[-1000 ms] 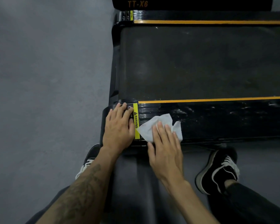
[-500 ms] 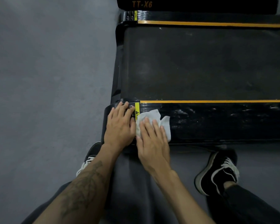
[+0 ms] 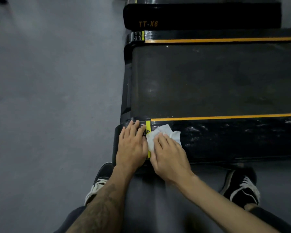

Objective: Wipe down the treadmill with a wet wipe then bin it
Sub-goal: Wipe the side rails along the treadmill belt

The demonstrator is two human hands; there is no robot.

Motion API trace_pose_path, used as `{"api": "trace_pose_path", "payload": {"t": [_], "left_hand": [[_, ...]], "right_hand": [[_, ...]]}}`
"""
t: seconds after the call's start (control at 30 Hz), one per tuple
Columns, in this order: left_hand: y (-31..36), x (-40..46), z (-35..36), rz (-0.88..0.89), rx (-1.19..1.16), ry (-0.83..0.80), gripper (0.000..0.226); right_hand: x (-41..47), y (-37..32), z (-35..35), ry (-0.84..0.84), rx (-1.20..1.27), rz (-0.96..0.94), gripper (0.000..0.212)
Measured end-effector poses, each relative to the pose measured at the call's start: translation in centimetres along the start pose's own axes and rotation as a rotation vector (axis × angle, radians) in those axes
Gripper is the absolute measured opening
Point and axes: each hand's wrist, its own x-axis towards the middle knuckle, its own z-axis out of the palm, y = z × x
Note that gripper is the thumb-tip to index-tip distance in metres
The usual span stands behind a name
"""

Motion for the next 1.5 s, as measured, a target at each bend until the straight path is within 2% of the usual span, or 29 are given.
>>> {"api": "trace_pose_path", "payload": {"t": [0.07, 0.13, 0.27, 0.33, 0.5, 0.67, 0.87, 1.03, 1.2, 1.3, 1.37, 1.5], "left_hand": [[-0.1, 0.1, 0.1, 0.005, 0.009, 0.027, 0.052], [-0.1, 0.4, 0.2, 0.021, 0.006, 0.023, 0.052], [-0.2, 0.5, 0.4, 0.013, -0.009, 0.028, 0.052], [-0.2, 0.5, 0.4, 0.004, -0.012, 0.033, 0.052], [-0.1, 0.3, 0.4, 0.005, -0.017, 0.028, 0.052], [-0.1, 0.4, 0.3, -0.012, -0.036, 0.017, 0.052], [-0.1, 0.2, 0.1, -0.006, -0.033, 0.005, 0.052], [0.0, 0.2, 0.1, -0.015, -0.033, -0.008, 0.052], [0.1, 0.3, -0.1, -0.008, -0.042, -0.002, 0.052], [0.1, 0.5, -0.1, -0.016, -0.038, 0.01, 0.051], [0.1, 0.3, -0.1, -0.018, -0.034, 0.004, 0.051], [0.2, 0.2, -0.2, 0.0, -0.036, 0.002, 0.052]], "right_hand": [[-0.8, 1.3, 0.1, -0.021, -0.046, -0.102, 0.065], [-1.2, 2.3, 0.4, -0.003, -0.033, -0.117, 0.065], [-1.6, 0.5, 0.9, 0.056, 0.093, 0.032, 0.061], [-1.6, -0.1, 1.0, 0.078, 0.142, 0.046, 0.058], [-2.8, -0.4, 1.1, 0.093, 0.151, 0.202, 0.056], [-1.6, -1.5, 0.9, 0.047, 0.205, 0.095, 0.054], [-2.8, -0.7, 0.7, 0.047, 0.182, 0.191, 0.055], [-1.0, -0.2, 0.5, 0.005, 0.204, 0.087, 0.054], [-1.9, -0.5, 0.5, 0.012, 0.179, 0.234, 0.056], [-1.0, -1.3, 0.6, 0.001, 0.218, 0.15, 0.057], [-0.2, -0.3, 0.4, -0.067, 0.222, 0.104, 0.059], [-1.1, 0.4, 0.3, -0.066, 0.201, 0.227, 0.061]]}}
